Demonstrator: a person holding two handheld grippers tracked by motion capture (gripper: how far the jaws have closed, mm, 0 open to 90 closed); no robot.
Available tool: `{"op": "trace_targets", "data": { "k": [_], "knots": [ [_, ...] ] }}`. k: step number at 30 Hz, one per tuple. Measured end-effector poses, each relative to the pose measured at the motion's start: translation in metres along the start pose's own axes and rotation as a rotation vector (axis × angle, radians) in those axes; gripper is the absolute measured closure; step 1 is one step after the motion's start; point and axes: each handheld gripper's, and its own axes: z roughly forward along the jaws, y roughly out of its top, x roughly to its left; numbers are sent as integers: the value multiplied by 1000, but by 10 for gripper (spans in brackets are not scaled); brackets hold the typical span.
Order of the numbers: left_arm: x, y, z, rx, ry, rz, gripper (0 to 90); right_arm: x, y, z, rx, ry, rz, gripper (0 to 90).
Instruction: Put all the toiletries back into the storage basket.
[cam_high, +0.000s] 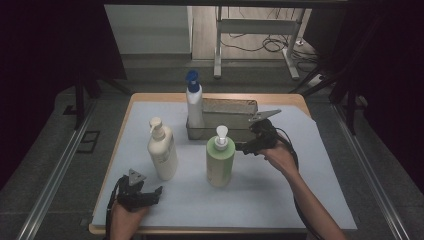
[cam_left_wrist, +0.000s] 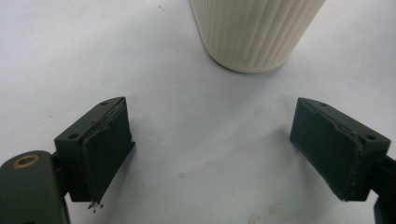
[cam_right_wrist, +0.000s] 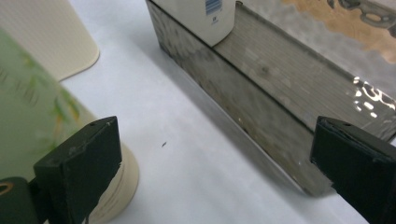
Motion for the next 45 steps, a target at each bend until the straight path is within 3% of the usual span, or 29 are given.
{"op": "trace_targets", "data": {
  "k": [13,21,28,45],
  "knots": [
    [0,0,0,0,0,0,122,10,-27,-16,27,23,5,26],
    [0,0,0,0,0,0,122,23,-37,-26,8,54,-3,18],
    [0,0,0,0,0,0,122,38,-44,-32,-17,89,-45,2],
    [0,0,0,-1,0,3,123,72,-41,-23,-43,164,-86,6]
  ]
}}
